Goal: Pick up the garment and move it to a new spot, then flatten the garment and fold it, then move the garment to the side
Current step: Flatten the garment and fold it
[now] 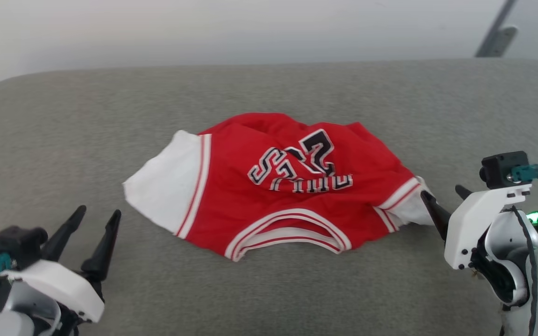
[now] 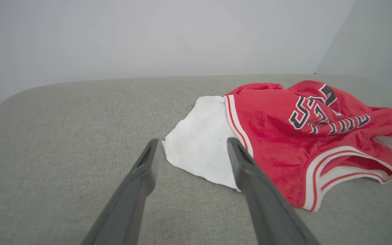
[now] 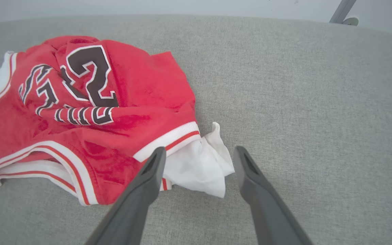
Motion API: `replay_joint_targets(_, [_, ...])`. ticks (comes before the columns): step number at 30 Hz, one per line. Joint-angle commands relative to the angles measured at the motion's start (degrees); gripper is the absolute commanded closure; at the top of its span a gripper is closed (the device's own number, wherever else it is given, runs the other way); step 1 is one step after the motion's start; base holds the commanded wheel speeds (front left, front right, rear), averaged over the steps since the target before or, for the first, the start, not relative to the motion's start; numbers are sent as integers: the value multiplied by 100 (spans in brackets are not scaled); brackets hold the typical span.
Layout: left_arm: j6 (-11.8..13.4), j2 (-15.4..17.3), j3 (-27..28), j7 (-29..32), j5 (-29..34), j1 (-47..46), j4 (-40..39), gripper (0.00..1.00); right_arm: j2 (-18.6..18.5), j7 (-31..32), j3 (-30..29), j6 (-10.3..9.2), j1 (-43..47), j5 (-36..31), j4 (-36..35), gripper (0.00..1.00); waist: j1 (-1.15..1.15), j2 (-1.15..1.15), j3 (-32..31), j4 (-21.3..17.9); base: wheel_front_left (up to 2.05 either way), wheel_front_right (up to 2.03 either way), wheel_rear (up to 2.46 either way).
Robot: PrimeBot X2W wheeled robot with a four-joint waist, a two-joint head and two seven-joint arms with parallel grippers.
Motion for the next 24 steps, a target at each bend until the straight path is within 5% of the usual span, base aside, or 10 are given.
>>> replay_joint_targets(1, [-14, 98, -26, 207, -82, -160, 35, 0, 125, -160, -71, 0, 112, -68, -219, 0, 0, 0, 89, -262, 0, 0, 0])
replay_joint_targets(10, [38, 419, -49, 1271, -379, -728, 659, 0, 690, -1376, -479, 0, 258, -374, -1039, 0, 0, 0, 480, -839, 0, 0, 0])
replay_joint_targets(24, [323, 798, -183, 2326, -286, -1434, 2026, 0, 769, -3484, -382, 0, 368, -336, -1267, 0, 0, 0, 1071, -1376, 0, 0, 0])
